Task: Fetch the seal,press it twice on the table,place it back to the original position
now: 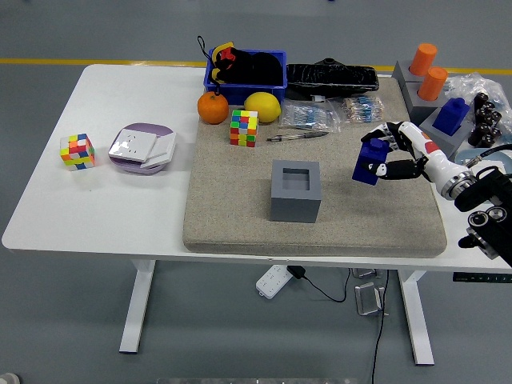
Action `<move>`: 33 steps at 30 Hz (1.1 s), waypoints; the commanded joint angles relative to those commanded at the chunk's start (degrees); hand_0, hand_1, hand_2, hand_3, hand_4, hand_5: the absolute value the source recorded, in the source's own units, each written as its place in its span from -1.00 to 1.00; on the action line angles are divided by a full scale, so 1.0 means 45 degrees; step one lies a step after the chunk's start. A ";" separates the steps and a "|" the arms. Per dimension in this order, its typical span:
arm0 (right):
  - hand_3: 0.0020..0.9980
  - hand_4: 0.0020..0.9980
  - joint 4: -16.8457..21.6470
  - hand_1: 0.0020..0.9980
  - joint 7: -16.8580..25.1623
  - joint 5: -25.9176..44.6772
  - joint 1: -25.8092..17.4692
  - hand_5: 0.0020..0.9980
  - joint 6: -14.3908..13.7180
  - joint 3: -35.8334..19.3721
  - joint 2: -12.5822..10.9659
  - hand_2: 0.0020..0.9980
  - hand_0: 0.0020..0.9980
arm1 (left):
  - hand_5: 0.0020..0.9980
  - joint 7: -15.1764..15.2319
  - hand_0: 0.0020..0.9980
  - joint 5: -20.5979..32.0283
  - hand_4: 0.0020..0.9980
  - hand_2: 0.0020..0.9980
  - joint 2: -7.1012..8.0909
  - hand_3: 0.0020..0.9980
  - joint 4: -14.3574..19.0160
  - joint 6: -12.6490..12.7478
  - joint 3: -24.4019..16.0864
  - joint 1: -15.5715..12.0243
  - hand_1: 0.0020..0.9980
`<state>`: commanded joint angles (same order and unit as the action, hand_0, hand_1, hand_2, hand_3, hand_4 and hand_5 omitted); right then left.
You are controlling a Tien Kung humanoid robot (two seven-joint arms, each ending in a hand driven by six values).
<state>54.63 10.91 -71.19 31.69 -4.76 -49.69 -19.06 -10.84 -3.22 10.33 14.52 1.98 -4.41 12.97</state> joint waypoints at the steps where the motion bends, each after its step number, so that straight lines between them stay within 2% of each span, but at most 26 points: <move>1: -0.30 0.33 -0.0191 -0.31 0.0077 -0.0022 -0.0084 -1.00 -0.0065 -0.0012 0.0102 -0.25 -0.11 | -0.12 -0.0001 0.59 -0.0008 0.24 0.48 -0.0003 0.52 0.0003 -0.0001 -0.0002 -0.0005 0.49; 8: -0.30 0.33 -0.1261 -0.31 0.0323 -0.0085 -0.0328 -1.00 -0.0295 0.0116 0.0598 -0.25 -0.10 | -0.11 -0.0002 0.59 -0.0075 0.25 0.47 -0.0018 0.52 0.0027 -0.0008 -0.0009 -0.0013 0.49; 11: -0.31 0.32 -0.1471 -0.31 0.0373 -0.0036 -0.0343 -1.00 -0.0342 0.0218 0.0699 -0.26 -0.10 | -0.12 -0.0003 0.59 -0.0058 0.25 0.48 -0.0012 0.52 0.0023 -0.0008 0.0026 -0.0022 0.49; 21: -0.31 0.32 -0.1491 -0.31 0.0448 0.0123 -0.0361 -1.00 -0.0372 0.0271 0.0772 -0.26 -0.11 | -0.12 -0.0005 0.59 -0.0089 0.24 0.47 0.0017 0.52 0.0029 -0.0009 0.0066 0.0001 0.49; 25: -0.31 0.33 -0.0744 -0.31 0.0381 0.0043 -0.0376 -1.00 -0.0365 0.0021 0.0619 -0.26 -0.11 | -0.11 -0.0005 0.59 -0.0113 0.25 0.48 0.0001 0.52 0.0037 -0.0014 0.0011 -0.0023 0.49; 33: -0.31 0.33 0.1692 -0.32 -0.0081 -0.0451 0.0008 -1.00 -0.0093 -0.0536 0.0131 -0.26 -0.11 | -0.11 -0.0004 0.59 -0.0085 0.25 0.48 0.0012 0.52 0.0019 -0.0010 0.0013 -0.0050 0.49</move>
<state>62.25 10.54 -73.22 31.73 -5.17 -52.10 -18.47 -10.85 -3.60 10.39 14.61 1.94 -4.36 12.74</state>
